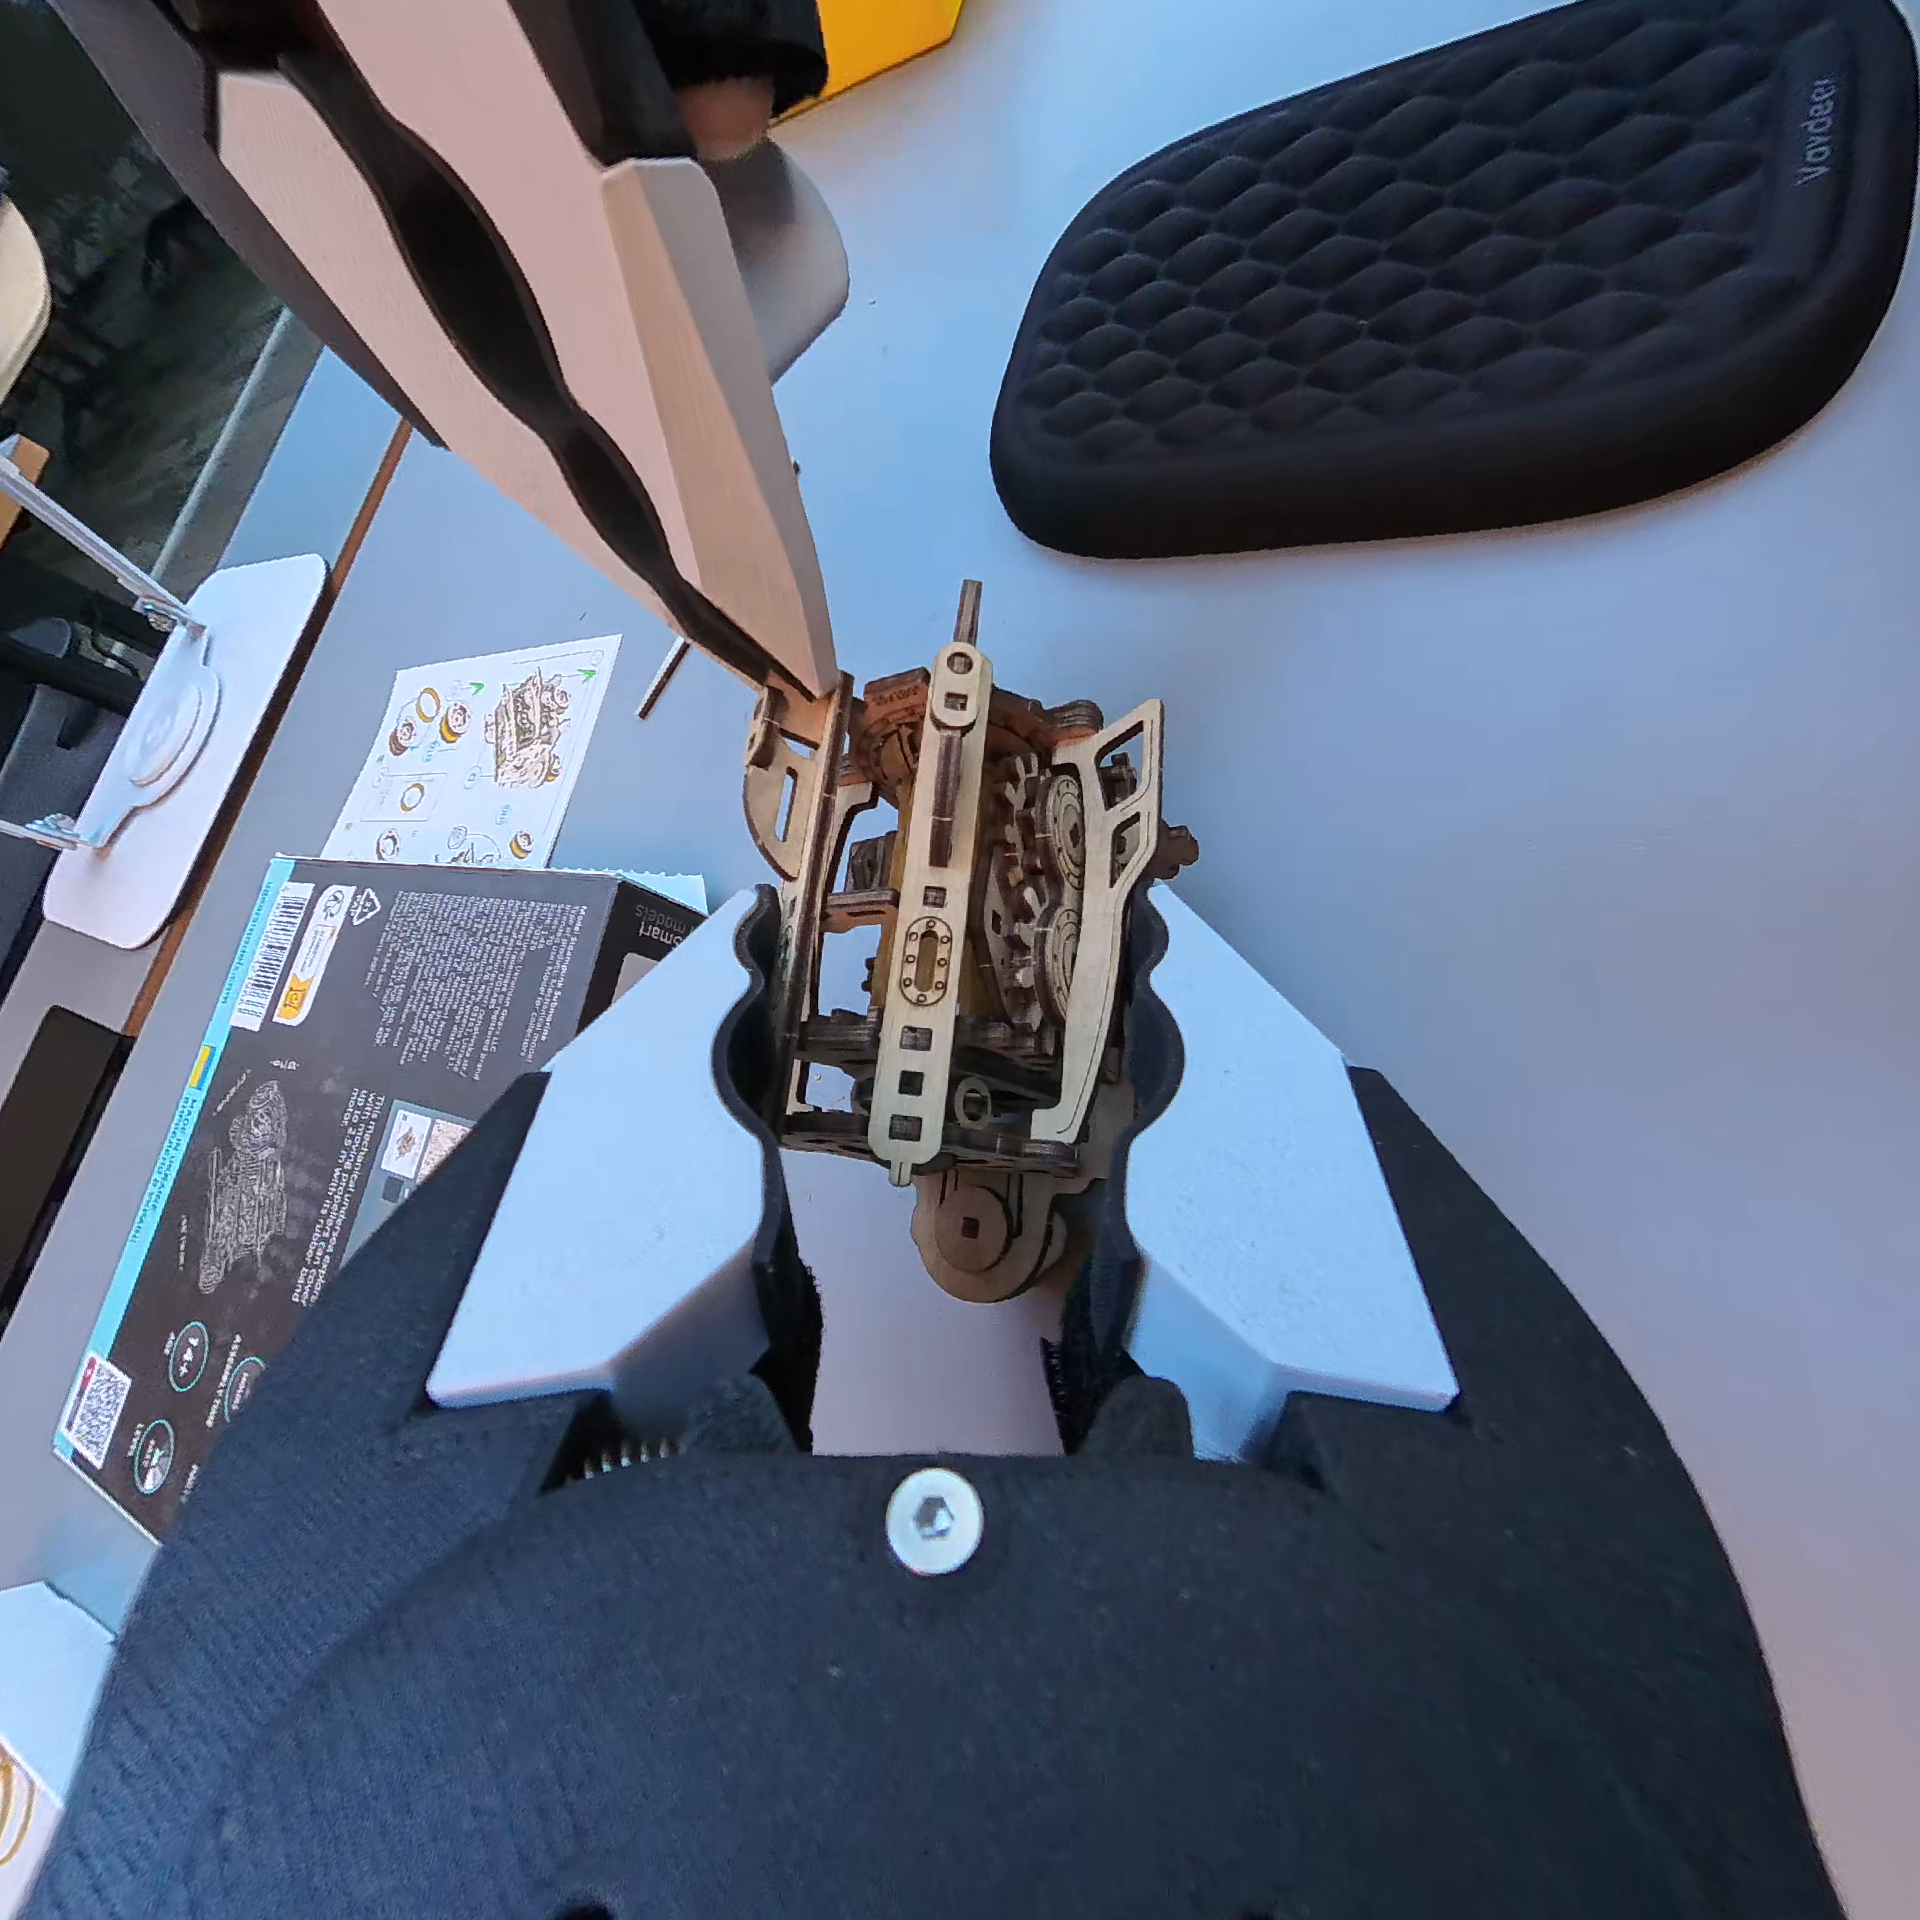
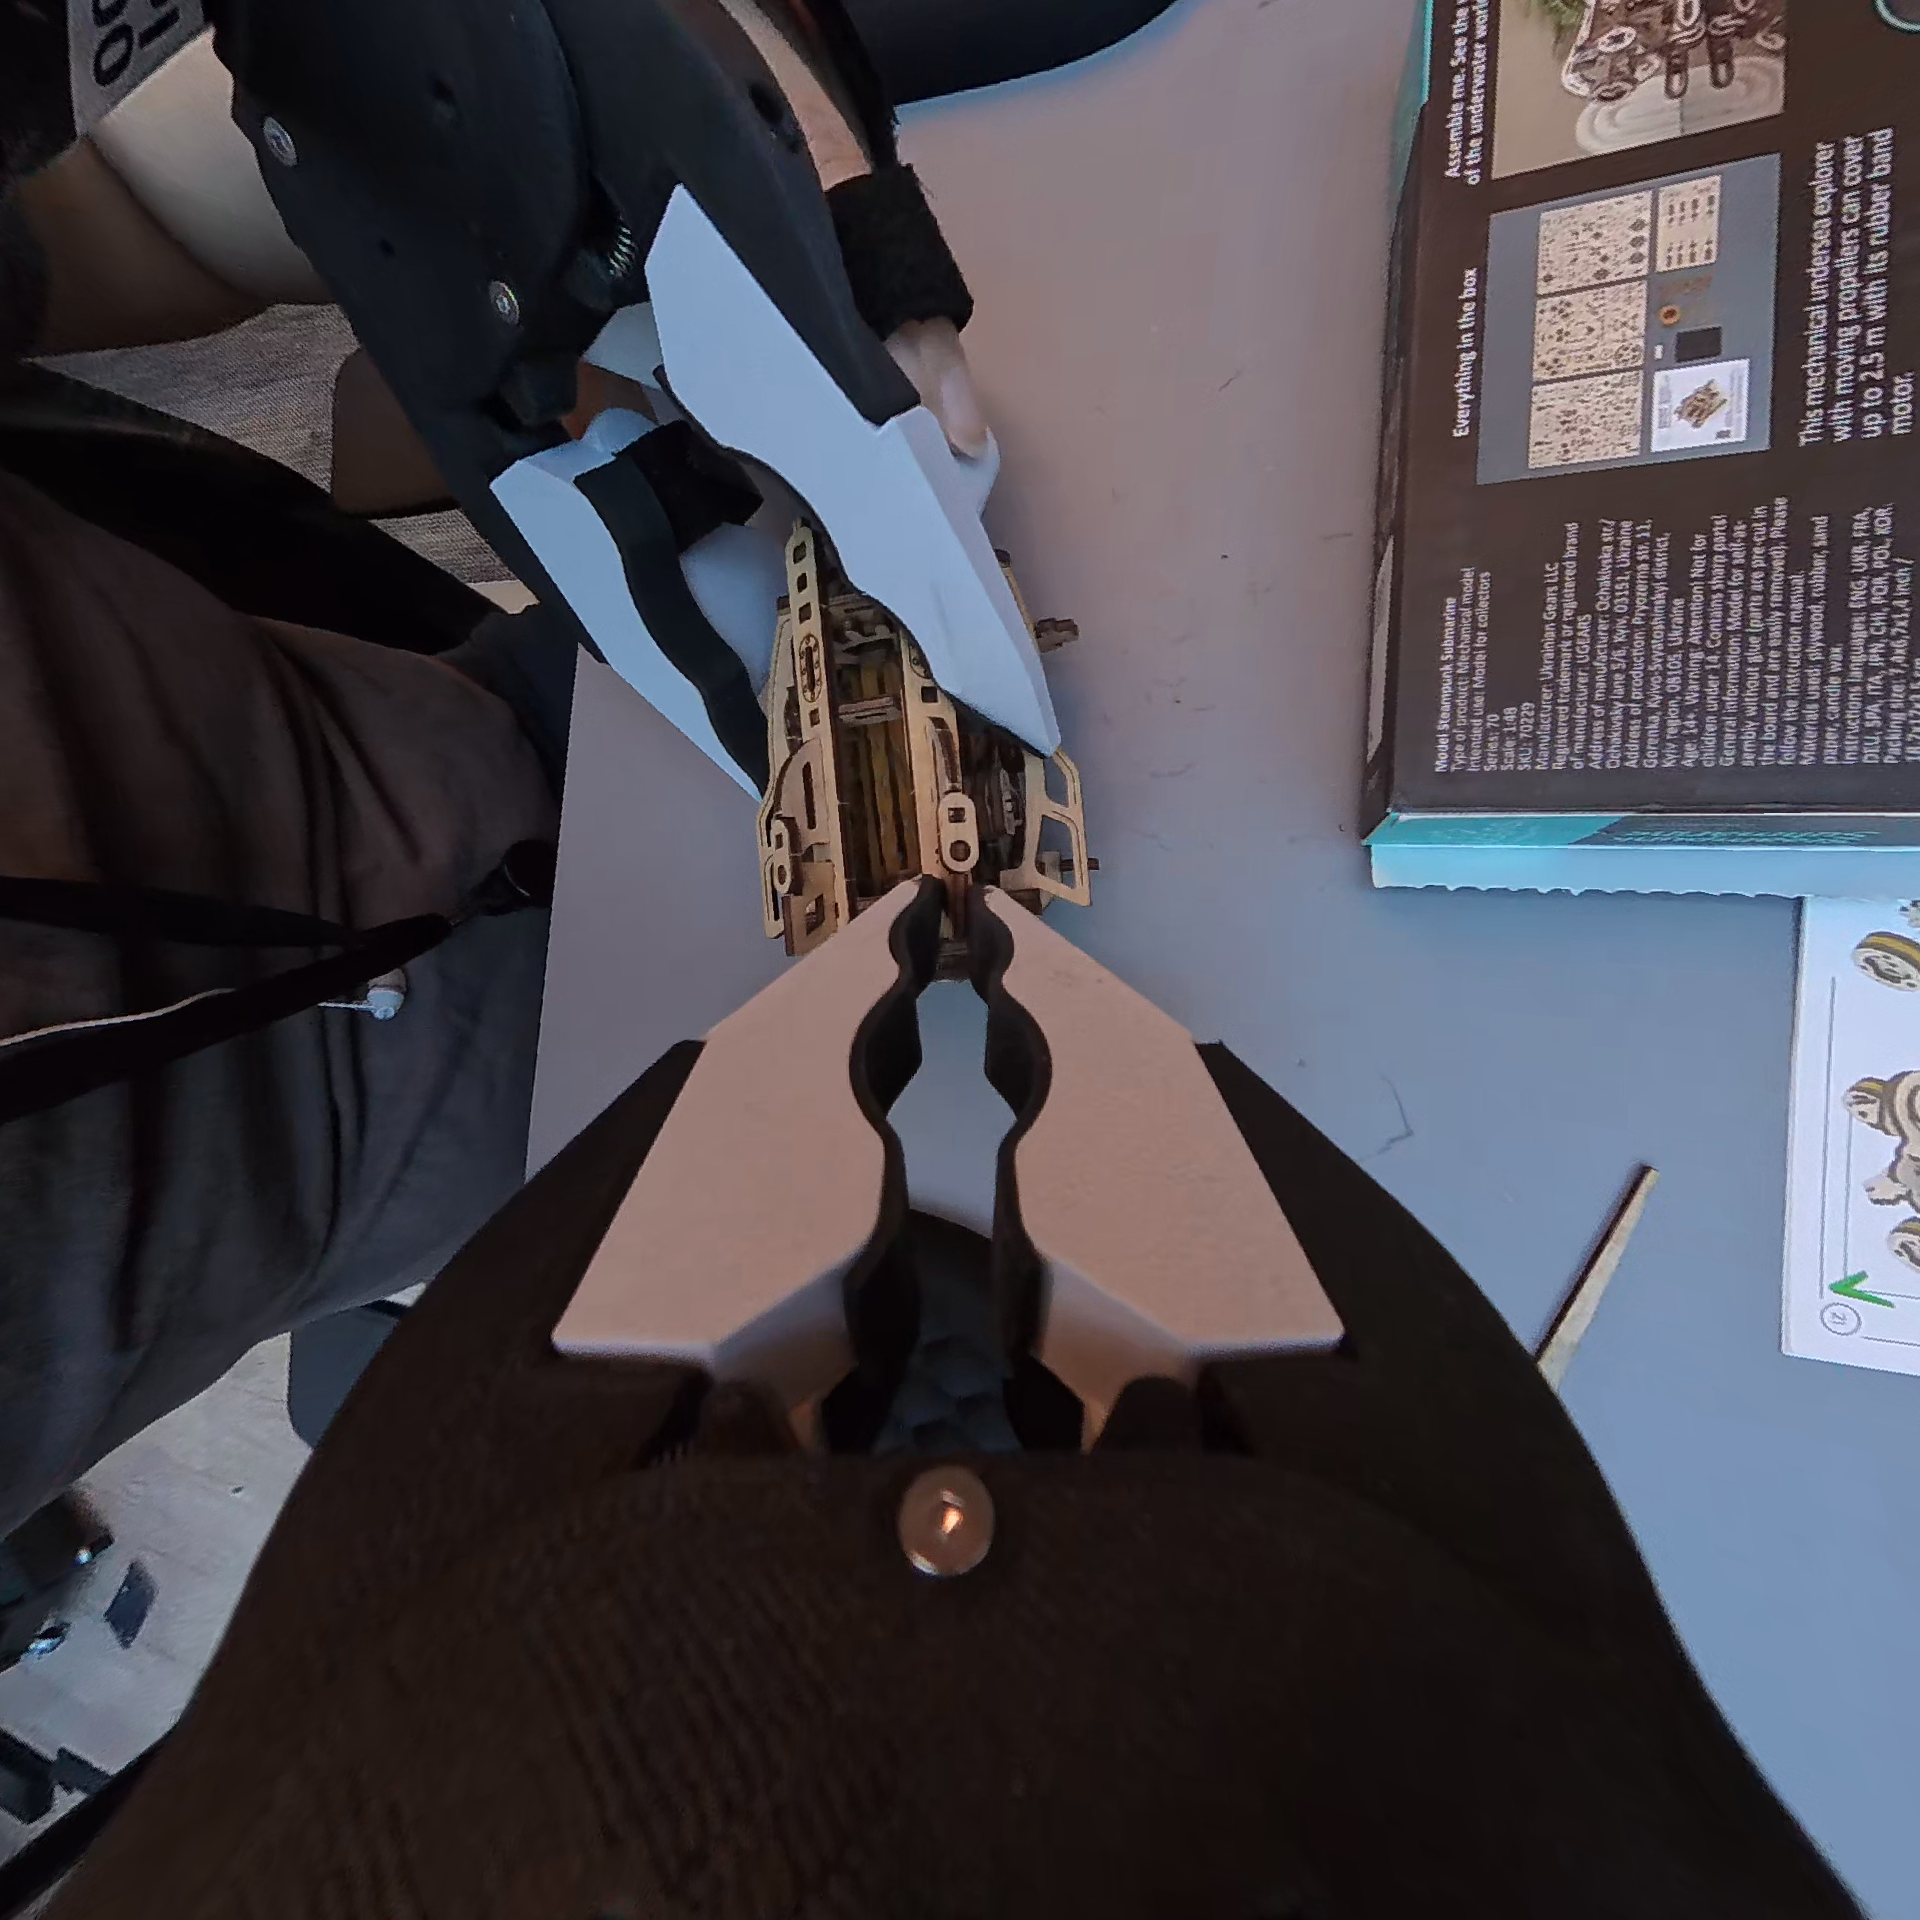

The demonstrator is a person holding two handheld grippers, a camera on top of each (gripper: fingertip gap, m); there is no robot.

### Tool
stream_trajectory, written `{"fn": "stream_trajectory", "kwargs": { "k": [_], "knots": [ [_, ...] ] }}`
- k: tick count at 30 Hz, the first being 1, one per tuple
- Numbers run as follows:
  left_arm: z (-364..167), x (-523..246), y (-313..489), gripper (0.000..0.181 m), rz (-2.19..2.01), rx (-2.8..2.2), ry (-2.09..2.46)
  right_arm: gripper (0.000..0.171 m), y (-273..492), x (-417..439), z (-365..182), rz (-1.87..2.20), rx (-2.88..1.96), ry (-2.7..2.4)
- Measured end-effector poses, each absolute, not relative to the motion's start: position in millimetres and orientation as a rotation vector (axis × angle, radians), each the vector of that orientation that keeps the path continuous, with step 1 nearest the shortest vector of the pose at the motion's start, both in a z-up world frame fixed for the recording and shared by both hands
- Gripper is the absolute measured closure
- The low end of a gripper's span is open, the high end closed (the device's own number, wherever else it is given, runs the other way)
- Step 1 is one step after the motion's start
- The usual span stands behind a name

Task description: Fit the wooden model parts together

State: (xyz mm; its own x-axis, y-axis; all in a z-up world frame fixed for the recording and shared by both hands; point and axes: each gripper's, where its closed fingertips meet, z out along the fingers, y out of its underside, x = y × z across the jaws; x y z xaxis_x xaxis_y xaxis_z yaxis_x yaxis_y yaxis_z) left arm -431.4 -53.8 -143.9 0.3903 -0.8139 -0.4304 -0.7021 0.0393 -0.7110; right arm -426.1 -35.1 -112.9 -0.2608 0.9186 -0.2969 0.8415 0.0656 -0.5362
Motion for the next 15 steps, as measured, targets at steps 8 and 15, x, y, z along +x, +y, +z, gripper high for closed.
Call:
{"fn": "stream_trajectory", "kwargs": {
  "k": [8, 15],
  "knots": [
    [-143.9, -431.5, -54.2, 0.116, -0.136, -1.688, 1.347, 0.166, -36.7, -424.4, -112.7, 0.977, -1.856, -2.220],
    [-143.7, -430.9, -54.8, 0.116, -0.125, -1.673, 1.353, 0.167, -38.6, -422.6, -113.1, 0.975, -1.892, -2.267]
  ]
}}
